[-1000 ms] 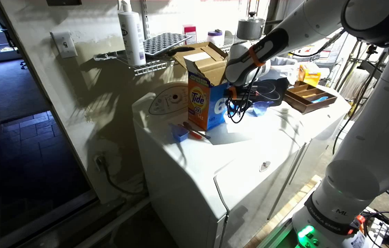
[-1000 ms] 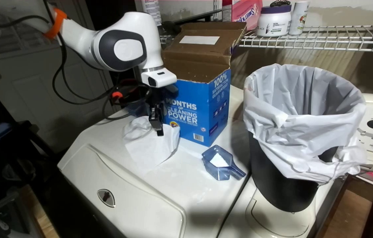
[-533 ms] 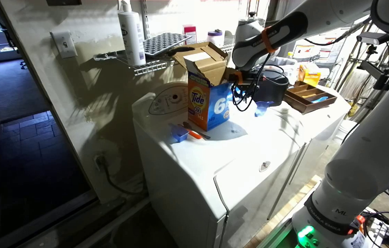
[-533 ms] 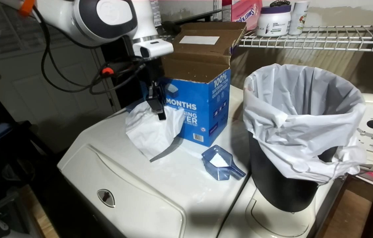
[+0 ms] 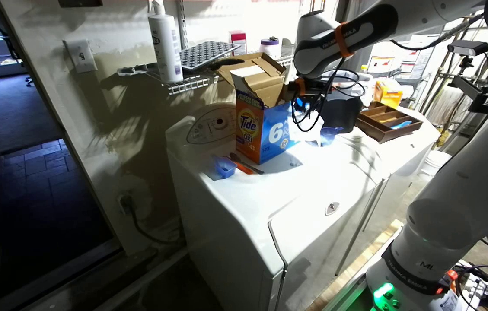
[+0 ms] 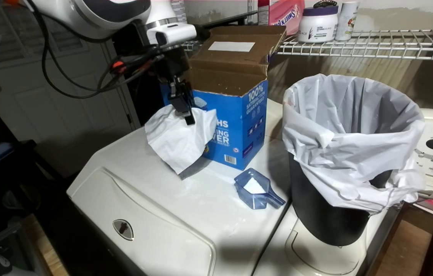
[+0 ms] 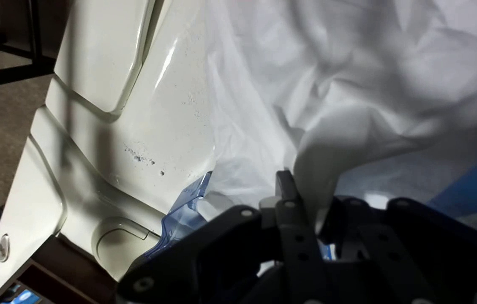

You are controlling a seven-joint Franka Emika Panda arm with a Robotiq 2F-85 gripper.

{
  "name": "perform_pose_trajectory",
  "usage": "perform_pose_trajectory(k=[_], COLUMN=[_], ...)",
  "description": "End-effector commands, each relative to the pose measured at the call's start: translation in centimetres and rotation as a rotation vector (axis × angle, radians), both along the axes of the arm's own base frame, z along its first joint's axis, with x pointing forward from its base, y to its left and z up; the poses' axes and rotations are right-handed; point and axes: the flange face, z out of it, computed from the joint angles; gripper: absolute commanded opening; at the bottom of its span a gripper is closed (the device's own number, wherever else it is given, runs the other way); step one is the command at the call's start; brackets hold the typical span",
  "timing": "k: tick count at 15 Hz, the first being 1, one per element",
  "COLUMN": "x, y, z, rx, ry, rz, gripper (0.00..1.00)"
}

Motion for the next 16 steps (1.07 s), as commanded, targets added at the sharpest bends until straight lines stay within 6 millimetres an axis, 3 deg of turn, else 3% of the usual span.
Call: perform_pose_trajectory(k=[1,7,8,16], x=[0.0,0.0,0.0,-0.1], y=[0.1,0.0,0.0,1.6], z=[0.0,0.0,0.0,-2.7], rx=[0.000,0.000,0.000,0.018], ry=[0.001,0.000,0.000,0.053], rz=[0.001,0.000,0.000,0.030], gripper=[0.06,0.06,0.26,0.81])
